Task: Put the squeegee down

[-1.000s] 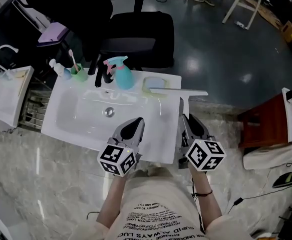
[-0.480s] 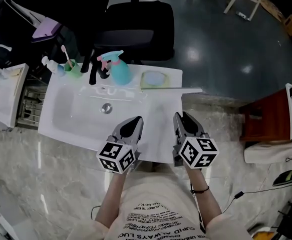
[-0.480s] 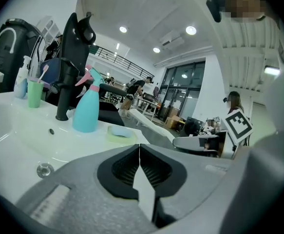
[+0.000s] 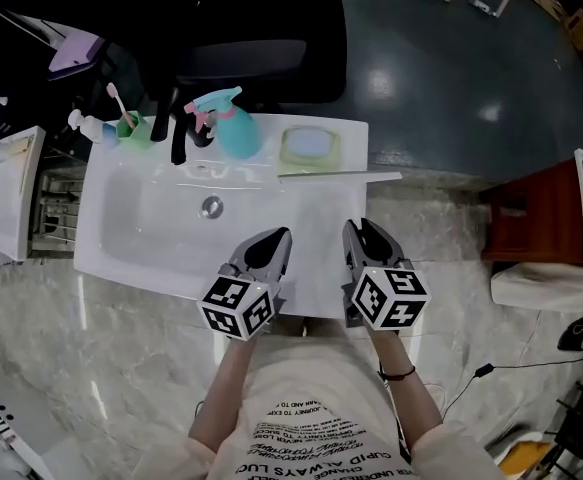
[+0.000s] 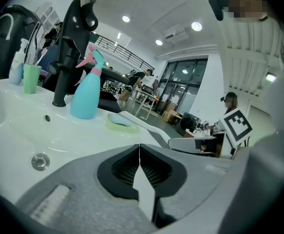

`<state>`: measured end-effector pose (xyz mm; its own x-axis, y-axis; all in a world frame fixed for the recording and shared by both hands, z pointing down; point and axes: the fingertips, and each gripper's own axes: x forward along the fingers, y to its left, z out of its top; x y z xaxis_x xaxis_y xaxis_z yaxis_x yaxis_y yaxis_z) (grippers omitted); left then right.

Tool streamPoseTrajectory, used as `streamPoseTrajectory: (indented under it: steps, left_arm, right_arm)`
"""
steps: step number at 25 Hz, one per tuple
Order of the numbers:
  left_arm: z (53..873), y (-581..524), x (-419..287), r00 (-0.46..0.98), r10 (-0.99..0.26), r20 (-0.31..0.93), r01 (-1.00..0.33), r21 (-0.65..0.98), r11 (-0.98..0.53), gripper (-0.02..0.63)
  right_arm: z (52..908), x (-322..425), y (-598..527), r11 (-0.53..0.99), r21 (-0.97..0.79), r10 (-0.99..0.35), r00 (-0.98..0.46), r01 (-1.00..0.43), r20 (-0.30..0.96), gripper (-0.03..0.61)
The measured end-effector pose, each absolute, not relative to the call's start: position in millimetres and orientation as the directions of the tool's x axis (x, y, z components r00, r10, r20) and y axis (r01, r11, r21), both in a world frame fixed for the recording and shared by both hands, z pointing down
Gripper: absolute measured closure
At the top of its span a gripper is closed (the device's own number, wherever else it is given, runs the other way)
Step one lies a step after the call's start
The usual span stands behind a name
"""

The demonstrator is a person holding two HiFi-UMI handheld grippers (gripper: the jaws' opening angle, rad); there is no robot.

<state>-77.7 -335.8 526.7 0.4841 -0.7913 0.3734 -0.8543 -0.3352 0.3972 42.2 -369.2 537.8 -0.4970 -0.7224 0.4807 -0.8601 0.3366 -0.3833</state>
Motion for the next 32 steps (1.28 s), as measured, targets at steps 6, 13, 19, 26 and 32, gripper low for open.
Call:
streamPoseTrajectory:
  steps: [6, 13, 19, 26, 32]
  left_arm:
    - [535.4, -336.4, -75.7, 0.502, -0.765, 0.404, -0.848, 0.404, -0.343, 0.591]
    - [543.1, -334.6, -68.8, 0.534, -0.736, 0.417, -0.832, 0.414, -0.369, 0.591]
    - [541.9, -335.1, -66.2, 0.545, -0.729, 0.413, -0.825, 0.416, -0.382, 0.591]
    - [541.6, -335.0, -67.9, 0.541, -0.731, 0.416, -0.831, 0.398, -0.389, 0.591]
    - [541.2, -334.8, -69.0, 0.543, -0.73, 0.416, -0.831, 0.394, -0.393, 0.591]
  right_arm:
    - [546.3, 39.4, -368.0, 0.311, -0.349, -0.714, -0.46, -0.884, 0.528, 0.483]
    - [551.9, 35.8, -369.0, 0.315, -0.278, -0.711, -0.419, -0.908, 0.565, 0.483]
    - [553.6, 33.9, -368.3, 0.315, -0.226, -0.708, -0.387, -0.922, 0.591, 0.483]
    - [556.3, 32.1, -367.9, 0.321, -0.17, -0.705, -0.355, -0.932, 0.614, 0.483]
    - [556.9, 31.3, -368.3, 0.32, -0.169, -0.704, -0.353, -0.932, 0.616, 0.48]
